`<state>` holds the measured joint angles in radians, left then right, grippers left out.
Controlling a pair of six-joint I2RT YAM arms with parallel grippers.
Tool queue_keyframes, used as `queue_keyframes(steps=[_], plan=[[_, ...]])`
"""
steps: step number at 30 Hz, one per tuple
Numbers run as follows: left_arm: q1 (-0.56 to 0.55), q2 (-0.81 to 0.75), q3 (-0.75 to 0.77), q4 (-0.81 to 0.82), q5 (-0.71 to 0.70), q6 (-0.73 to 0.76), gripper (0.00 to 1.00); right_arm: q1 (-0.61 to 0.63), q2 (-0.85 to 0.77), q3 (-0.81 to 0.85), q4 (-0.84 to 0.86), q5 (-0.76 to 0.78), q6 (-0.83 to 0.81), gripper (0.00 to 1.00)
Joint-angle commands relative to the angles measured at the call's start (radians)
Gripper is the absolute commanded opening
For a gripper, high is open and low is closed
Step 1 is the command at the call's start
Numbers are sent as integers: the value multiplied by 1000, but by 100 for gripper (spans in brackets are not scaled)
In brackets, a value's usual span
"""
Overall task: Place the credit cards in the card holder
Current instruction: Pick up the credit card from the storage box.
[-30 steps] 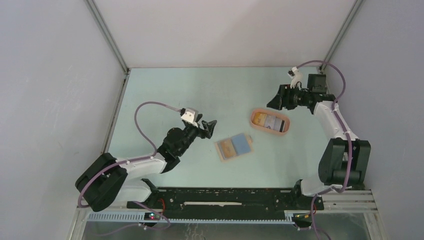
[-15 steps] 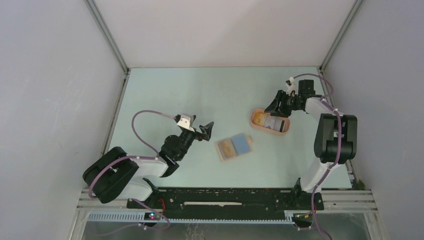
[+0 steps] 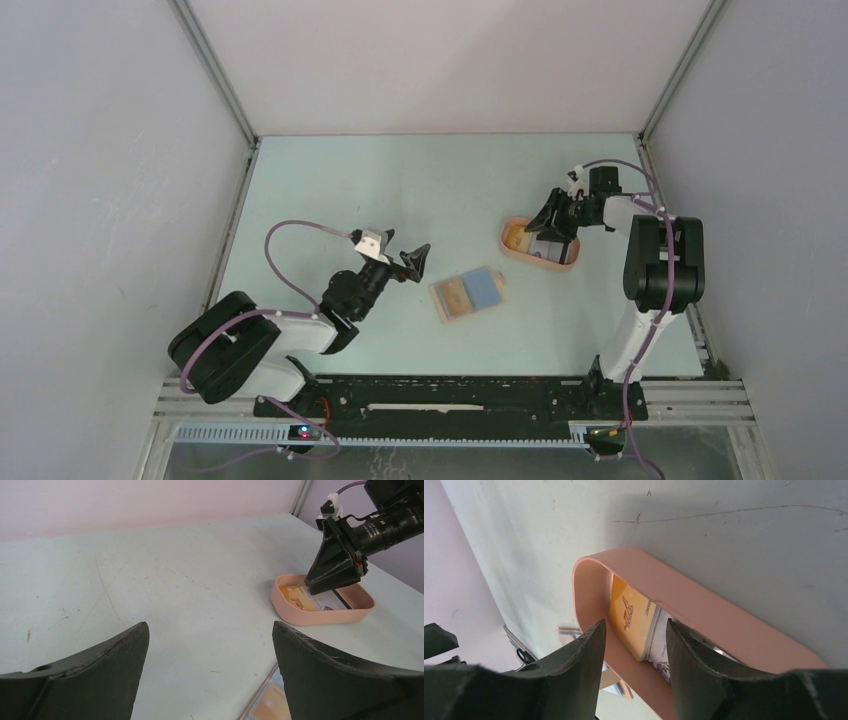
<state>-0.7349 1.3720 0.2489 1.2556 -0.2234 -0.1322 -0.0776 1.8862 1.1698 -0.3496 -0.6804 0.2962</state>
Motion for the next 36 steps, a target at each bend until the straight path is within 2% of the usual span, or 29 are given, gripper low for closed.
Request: queue_keyframes(steps=[1, 10, 22, 32, 36], plan=[[-3, 7, -4, 49, 15, 3, 98, 29, 23, 31, 6, 12, 17, 57], [-3, 12, -5, 53, 22, 5, 98, 63, 60, 55, -5, -6, 14, 57], [-3, 13, -6, 59, 22, 5, 98, 66, 6, 59, 45, -212, 54, 56], [-4, 16, -5, 60, 25, 6, 98, 91, 33, 59, 70, -273, 77, 56], [-3, 19, -3, 59, 29, 6, 99, 110, 38, 59, 65, -245, 70, 56]])
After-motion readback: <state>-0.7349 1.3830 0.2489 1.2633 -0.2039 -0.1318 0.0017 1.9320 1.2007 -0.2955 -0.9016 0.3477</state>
